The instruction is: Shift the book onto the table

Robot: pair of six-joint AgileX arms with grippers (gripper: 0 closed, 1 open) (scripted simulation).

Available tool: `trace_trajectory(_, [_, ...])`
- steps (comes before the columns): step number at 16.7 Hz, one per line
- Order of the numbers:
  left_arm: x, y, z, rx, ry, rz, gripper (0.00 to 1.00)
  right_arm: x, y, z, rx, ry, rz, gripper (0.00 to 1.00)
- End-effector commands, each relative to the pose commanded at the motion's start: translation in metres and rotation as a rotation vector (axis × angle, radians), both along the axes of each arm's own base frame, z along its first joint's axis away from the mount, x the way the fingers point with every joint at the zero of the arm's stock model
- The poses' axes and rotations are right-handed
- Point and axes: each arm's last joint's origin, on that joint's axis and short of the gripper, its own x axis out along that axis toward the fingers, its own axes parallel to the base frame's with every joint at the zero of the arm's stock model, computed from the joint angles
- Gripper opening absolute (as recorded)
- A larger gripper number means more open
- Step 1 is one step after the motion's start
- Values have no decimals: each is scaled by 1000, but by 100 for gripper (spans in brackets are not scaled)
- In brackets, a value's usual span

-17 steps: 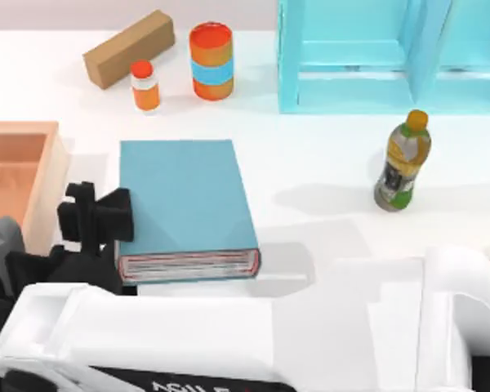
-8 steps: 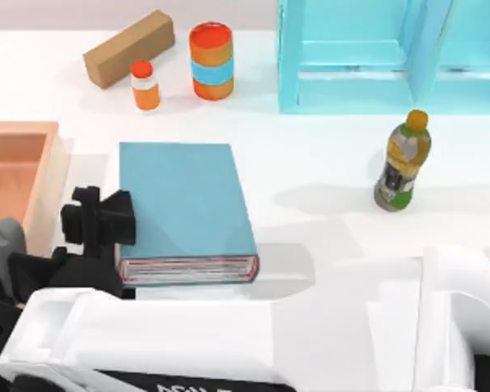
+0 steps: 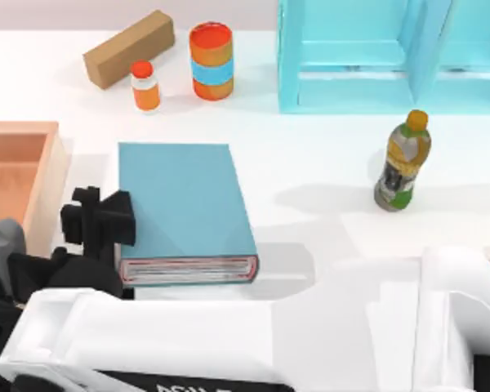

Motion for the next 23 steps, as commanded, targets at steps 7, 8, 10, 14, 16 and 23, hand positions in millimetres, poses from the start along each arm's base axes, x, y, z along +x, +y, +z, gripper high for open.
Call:
trace_trajectory(7, [0,0,0,0,0,0,100,0,0,0,0,0,0,83])
trace_trajectory(8, [0,0,0,0,0,0,100,0,0,0,0,0,0,90])
trace_trajectory(10, [0,0,0,0,0,0,100,0,0,0,0,0,0,100])
trace_trajectory(14, [0,0,0,0,0,0,100,0,0,0,0,0,0,100])
trace_trajectory(16, [0,0,0,0,0,0,100,0,0,0,0,0,0,100])
trace_trajectory(23, [0,0,0,0,0,0,100,-12,4,23,56,-2,4,100])
